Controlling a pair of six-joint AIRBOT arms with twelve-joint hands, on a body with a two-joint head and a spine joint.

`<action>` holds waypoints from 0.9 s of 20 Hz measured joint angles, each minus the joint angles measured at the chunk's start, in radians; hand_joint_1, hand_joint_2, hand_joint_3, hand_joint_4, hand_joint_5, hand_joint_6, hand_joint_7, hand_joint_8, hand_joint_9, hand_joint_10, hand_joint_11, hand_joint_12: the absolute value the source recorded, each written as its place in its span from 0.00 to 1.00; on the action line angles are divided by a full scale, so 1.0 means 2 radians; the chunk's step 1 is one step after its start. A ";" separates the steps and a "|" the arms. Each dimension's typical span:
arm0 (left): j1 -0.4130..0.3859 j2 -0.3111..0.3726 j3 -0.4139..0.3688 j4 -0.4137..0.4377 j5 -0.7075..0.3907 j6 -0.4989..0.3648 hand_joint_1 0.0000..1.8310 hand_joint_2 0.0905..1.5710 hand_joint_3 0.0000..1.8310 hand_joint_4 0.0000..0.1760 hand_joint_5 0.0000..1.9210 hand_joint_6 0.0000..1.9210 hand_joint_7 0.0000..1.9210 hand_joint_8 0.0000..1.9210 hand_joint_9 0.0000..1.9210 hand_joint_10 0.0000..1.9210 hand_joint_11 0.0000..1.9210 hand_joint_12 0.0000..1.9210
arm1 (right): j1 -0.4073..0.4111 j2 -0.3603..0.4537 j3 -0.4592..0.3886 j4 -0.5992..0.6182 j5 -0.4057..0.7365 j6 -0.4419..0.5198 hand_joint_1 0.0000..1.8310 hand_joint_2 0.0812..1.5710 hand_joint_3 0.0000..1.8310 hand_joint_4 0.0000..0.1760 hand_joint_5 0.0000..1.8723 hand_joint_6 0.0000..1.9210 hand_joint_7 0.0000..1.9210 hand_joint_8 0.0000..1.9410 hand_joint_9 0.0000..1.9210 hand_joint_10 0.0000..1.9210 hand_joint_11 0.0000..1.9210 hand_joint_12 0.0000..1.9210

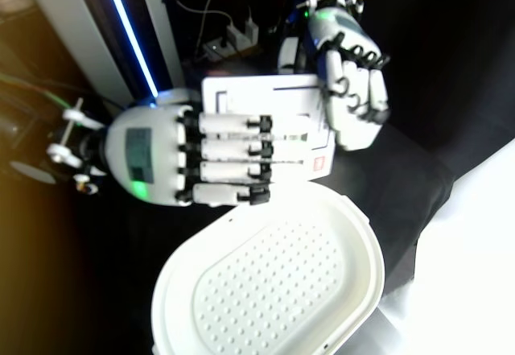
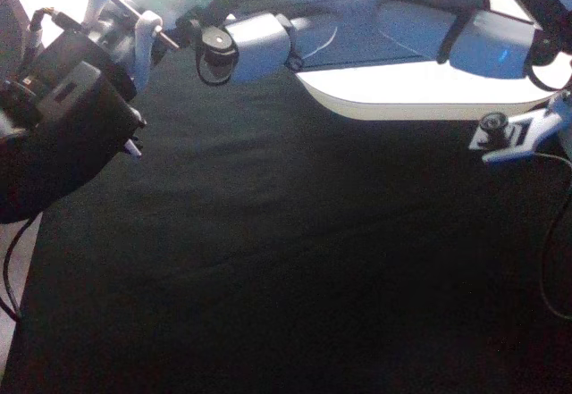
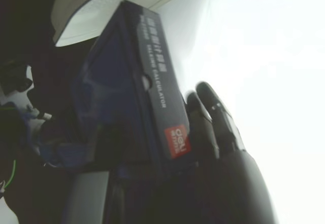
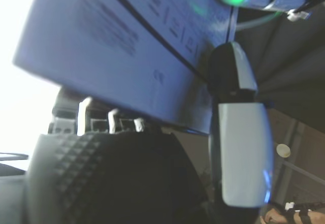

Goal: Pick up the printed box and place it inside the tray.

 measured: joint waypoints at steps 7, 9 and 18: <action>-0.004 -0.004 0.004 -0.011 -0.027 -0.014 0.69 0.68 0.00 0.00 0.59 0.39 0.44 0.47 0.41 0.34 0.28 0.75 | 0.022 0.008 -0.001 -0.030 -0.023 -0.002 0.52 0.80 0.00 0.00 0.22 0.00 0.48 0.06 0.38 0.50 0.23 0.85; -0.009 -0.002 0.004 -0.019 -0.052 -0.016 0.65 0.66 0.00 0.00 0.56 0.43 0.44 0.13 0.47 0.16 0.35 0.61 | 0.022 0.012 -0.004 -0.038 -0.028 -0.002 0.54 0.81 0.00 0.00 0.28 0.02 0.48 0.08 0.34 0.61 0.22 0.88; -0.004 0.018 -0.011 0.004 -0.039 -0.019 0.60 0.74 0.00 0.00 0.44 0.62 0.41 0.08 0.44 0.00 0.31 0.30 | 0.022 0.027 -0.009 -0.053 -0.021 0.001 0.70 0.67 0.00 0.00 0.52 0.40 0.60 0.43 0.68 0.35 0.61 0.65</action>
